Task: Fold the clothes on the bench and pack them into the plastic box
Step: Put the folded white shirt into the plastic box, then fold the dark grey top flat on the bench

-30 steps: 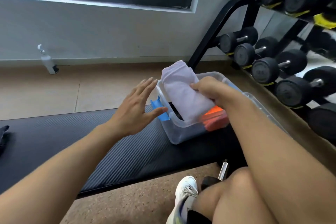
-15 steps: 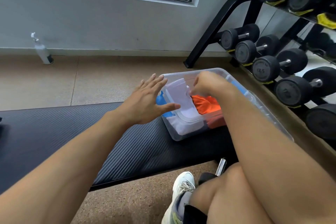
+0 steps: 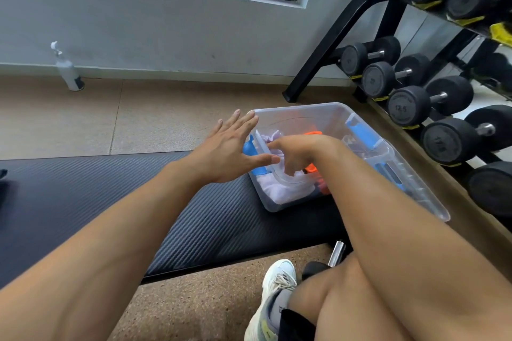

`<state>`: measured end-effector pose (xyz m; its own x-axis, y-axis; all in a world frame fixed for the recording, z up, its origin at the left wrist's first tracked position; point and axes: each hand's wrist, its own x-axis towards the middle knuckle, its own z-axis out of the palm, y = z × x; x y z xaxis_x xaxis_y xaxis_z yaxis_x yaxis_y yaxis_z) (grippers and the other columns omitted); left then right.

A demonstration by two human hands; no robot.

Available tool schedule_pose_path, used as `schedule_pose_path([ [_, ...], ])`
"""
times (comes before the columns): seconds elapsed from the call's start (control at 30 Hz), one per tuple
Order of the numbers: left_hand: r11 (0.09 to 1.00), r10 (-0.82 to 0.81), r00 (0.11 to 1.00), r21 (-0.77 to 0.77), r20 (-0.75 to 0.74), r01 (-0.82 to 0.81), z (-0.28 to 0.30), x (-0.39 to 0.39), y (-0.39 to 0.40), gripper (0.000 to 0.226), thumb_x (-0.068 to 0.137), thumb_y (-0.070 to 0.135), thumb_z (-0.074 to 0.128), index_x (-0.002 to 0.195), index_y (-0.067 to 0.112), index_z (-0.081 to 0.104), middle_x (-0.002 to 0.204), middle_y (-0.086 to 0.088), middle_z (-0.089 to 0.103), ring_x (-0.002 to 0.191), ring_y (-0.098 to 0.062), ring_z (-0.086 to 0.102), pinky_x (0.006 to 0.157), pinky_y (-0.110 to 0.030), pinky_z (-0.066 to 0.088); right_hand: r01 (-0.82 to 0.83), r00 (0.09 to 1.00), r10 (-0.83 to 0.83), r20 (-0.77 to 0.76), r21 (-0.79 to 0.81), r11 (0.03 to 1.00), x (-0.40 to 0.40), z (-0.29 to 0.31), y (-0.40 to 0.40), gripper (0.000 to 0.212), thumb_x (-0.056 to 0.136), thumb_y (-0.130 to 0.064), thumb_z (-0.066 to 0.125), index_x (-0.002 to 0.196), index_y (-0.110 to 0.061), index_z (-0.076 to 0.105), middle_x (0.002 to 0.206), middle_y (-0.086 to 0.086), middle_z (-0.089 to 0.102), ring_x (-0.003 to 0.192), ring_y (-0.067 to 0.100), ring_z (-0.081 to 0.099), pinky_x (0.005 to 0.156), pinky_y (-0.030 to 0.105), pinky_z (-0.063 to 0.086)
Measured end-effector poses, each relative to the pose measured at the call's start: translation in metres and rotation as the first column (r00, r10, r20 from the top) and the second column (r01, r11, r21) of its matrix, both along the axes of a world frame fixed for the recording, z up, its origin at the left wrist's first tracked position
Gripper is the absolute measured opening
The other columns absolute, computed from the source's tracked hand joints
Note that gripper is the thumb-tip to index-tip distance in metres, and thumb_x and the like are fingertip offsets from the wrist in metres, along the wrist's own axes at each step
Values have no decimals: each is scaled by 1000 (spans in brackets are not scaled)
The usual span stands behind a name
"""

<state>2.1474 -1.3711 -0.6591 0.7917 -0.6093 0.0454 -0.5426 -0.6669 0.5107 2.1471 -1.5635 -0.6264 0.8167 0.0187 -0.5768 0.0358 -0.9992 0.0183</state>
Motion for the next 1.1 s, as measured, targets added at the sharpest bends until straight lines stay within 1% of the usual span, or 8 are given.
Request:
schedule_pose_path([
  [0.2, 999, -6, 1000, -52, 1, 6, 0, 0, -2, 106, 78, 80, 44, 160, 26, 7, 168, 10, -1, 152, -5, -11, 125, -38, -5, 9, 995, -10, 95, 11, 1000, -1, 13, -2, 107, 76, -15, 85, 158, -41, 22, 158, 3, 39, 135, 31, 47, 104, 44, 48],
  [0.33, 996, -2, 1000, -86, 2, 2, 0, -1, 0, 109, 73, 82, 43, 160, 27, 9, 168, 8, 2, 153, -6, -8, 125, -36, -3, 15, 999, -15, 43, 3, 1000, -4, 8, 5, 100, 82, -10, 79, 157, -41, 21, 158, 6, 38, 133, 32, 48, 103, 43, 49],
  [0.43, 996, 20, 1000, -81, 1, -19, -2, 2, 11, 104, 78, 79, 48, 160, 27, 10, 168, 8, 3, 153, -7, -7, 125, -36, -3, 65, 983, -71, 169, 36, 997, -9, 20, 6, 94, 80, -12, 82, 156, -36, 32, 153, 1, 46, 131, 28, 51, 102, 40, 48],
  [0.6, 993, 113, 993, -31, 36, -112, -2, 10, 46, 97, 86, 69, 55, 160, 24, 12, 168, 4, 7, 154, -12, -3, 126, -39, 4, 96, 733, -98, 673, 40, 995, -14, 50, 39, 61, 90, -14, 67, 144, -36, 49, 141, -3, 59, 125, 24, 56, 97, 39, 47],
  [0.73, 967, 231, 973, 104, 26, -232, -9, 14, 88, 98, 87, 64, 60, 160, 24, 9, 169, -3, 4, 155, -20, -3, 126, -41, 6, -194, 583, -95, 807, 251, 948, -8, 41, 98, 45, 91, -21, 63, 134, -31, 59, 132, -7, 64, 126, 20, 54, 100, 35, 43],
  [0.83, 930, 326, 945, 186, -23, -316, -19, 8, 130, 102, 84, 66, 61, 160, 24, 8, 168, -5, 1, 155, -23, -5, 125, -42, 5, -379, 666, -5, 746, 345, 859, 0, 10, 147, 40, 92, -27, 64, 132, -31, 60, 133, -10, 62, 127, 15, 52, 104, 36, 44],
  [0.97, 851, 473, 881, 262, -9, -454, -38, -4, 193, 100, 86, 63, 62, 160, 22, 10, 168, -7, 1, 155, -26, -8, 125, -46, 2, -411, 793, 106, 599, 399, 820, 11, -30, 203, 53, 97, -32, 62, 147, -33, 46, 149, -8, 50, 136, 17, 46, 111, 39, 40],
  [1.1, 599, 725, 680, 386, 112, -701, -44, -17, 256, 94, 86, 56, 65, 158, 27, 12, 168, -6, -5, 152, -30, -20, 115, -62, -15, -451, 829, 194, 524, 422, 787, 11, -52, 243, 59, 98, -35, 61, 152, -32, 37, 153, -7, 43, 139, 19, 42, 111, 42, 41],
])
